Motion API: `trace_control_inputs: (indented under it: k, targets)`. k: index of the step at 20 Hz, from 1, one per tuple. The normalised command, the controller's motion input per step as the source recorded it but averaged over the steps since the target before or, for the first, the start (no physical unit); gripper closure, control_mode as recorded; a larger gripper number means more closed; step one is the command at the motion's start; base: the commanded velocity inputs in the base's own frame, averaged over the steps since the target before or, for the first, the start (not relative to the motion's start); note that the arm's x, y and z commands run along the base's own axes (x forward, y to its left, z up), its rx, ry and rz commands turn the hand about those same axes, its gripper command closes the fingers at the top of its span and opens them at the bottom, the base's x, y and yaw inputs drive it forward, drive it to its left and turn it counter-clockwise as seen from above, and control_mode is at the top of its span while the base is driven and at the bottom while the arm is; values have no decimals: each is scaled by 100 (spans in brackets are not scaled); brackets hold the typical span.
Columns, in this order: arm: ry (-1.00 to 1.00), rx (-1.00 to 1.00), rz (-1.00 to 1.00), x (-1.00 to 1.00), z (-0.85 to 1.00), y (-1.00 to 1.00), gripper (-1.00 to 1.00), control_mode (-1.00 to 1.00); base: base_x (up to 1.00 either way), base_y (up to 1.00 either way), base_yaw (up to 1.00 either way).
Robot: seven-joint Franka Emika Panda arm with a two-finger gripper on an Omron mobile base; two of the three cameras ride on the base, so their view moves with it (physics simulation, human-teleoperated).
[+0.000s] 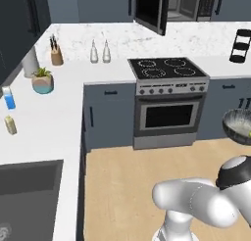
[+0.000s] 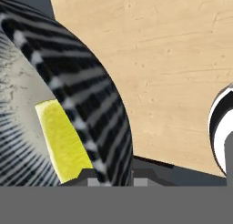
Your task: Pick the lemon wedge from the sink and place it in the bowl. Then pick the bowl and place it in the microwave. Then close the microwave door and press the start button.
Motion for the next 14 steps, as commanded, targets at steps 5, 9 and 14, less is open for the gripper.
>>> trace_control_inputs:
  k: [5,9,14]
  targets:
    - [0,0,0,0,0,0,100,100,100,-22,-24]
    - [0,0,0,0,0,0,100,100,100,-18,-2]
    - [0,0,0,0,0,0,100,100,100,-49,5]
